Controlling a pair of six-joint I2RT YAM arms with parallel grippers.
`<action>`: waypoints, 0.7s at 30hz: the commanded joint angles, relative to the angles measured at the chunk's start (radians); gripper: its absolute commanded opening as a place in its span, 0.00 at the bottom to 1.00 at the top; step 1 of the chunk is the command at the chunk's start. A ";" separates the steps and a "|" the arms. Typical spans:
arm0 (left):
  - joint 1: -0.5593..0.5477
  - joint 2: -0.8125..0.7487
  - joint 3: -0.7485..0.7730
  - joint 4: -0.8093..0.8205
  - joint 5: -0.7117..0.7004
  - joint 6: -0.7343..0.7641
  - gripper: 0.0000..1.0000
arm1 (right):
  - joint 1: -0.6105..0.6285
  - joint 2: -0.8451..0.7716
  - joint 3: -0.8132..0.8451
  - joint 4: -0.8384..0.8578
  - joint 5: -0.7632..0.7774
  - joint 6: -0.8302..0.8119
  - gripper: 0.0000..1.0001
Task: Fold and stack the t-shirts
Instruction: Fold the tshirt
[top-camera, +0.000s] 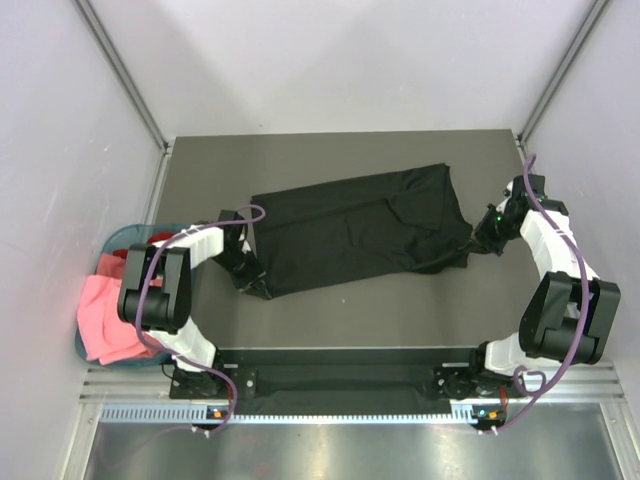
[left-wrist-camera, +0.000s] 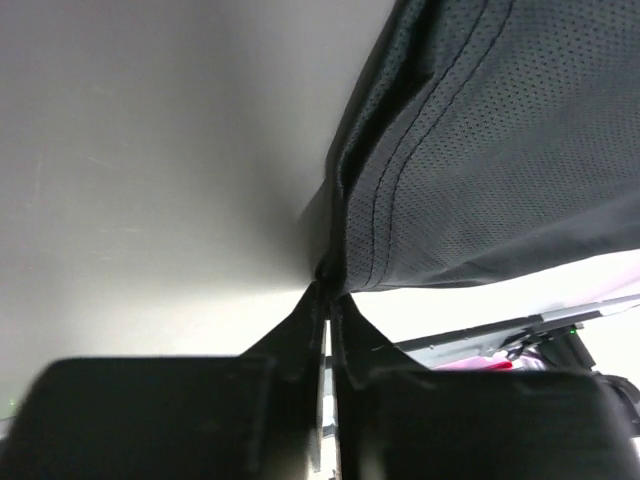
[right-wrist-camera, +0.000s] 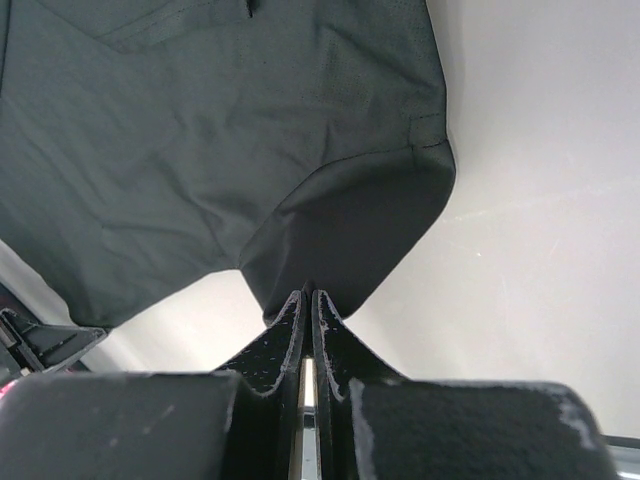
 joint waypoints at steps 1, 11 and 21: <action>-0.002 -0.004 0.015 0.026 0.011 0.007 0.02 | -0.013 -0.010 0.044 0.023 0.000 -0.014 0.00; -0.002 0.002 0.113 -0.057 0.031 0.021 0.00 | -0.011 0.062 0.198 0.066 0.013 0.021 0.00; 0.013 0.053 0.252 -0.118 -0.035 0.028 0.00 | 0.006 0.238 0.357 0.086 -0.041 0.016 0.00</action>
